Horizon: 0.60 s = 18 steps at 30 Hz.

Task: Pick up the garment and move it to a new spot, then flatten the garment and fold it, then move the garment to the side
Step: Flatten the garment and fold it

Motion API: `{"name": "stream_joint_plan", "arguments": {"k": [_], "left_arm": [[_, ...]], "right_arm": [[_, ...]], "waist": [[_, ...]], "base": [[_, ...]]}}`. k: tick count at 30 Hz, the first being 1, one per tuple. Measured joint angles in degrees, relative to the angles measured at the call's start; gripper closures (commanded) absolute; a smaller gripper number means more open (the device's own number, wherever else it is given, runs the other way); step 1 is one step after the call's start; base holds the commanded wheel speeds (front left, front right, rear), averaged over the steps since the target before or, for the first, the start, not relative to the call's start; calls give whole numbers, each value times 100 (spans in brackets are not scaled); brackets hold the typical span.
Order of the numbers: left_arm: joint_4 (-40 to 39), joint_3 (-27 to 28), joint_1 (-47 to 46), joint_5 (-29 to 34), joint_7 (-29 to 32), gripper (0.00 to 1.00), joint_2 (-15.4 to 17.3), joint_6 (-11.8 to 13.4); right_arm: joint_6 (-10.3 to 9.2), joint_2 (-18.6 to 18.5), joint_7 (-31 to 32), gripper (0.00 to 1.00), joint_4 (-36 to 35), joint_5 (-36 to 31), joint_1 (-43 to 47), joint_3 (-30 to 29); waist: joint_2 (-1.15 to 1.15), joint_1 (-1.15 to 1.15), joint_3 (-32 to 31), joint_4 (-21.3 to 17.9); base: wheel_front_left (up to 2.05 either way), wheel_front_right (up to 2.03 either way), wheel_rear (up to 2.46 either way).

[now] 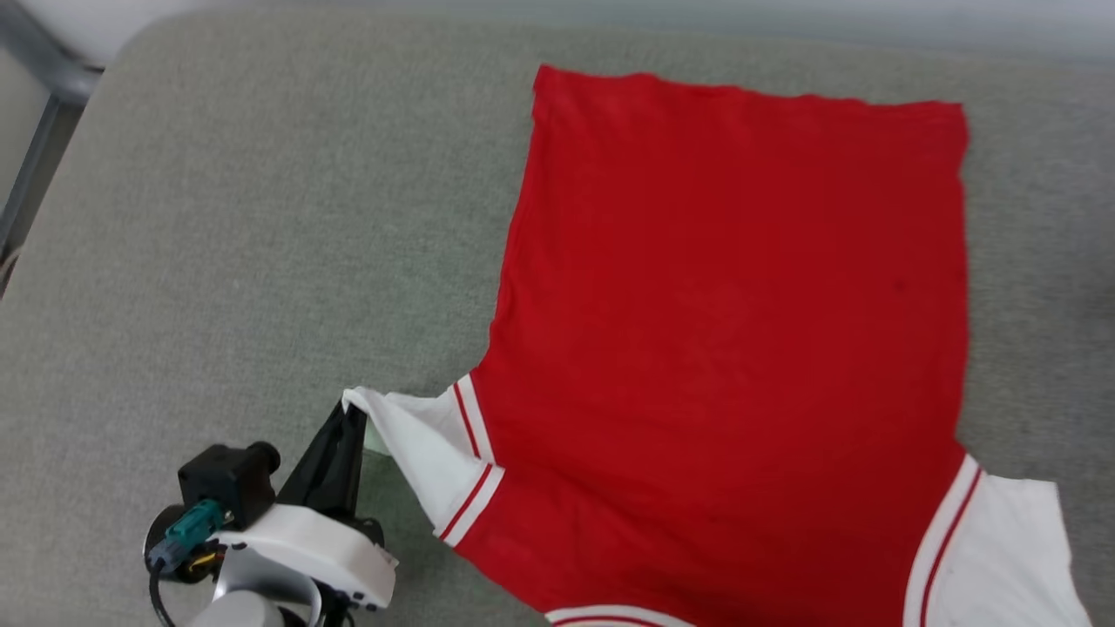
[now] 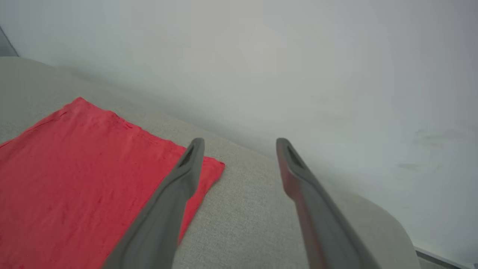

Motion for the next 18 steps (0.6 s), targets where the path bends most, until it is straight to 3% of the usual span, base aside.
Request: {"name": "stream_joint_plan", "arguments": {"k": [9, 13, 18], "left_arm": [[10, 279, -373, 427, -4, 100, -519, -272], [62, 382, -486, 559, -4, 100, -783, -422], [136, 504, -532, 717, -4, 100, -1018, -583]], "right_arm": [[0, -175, 3265, 0, 1292, 528, -1980, 827], [0, -158, 3995, 0, 1614, 475, -2527, 926], [0, -87, 4233, 0, 1905, 266, -2910, 925]], "waist": [[0, 1, 931, 458], [0, 0, 1278, 652], [0, 0, 1575, 839]], "base": [[0, 0, 0], [0, 0, 0], [0, 0, 0]]}}
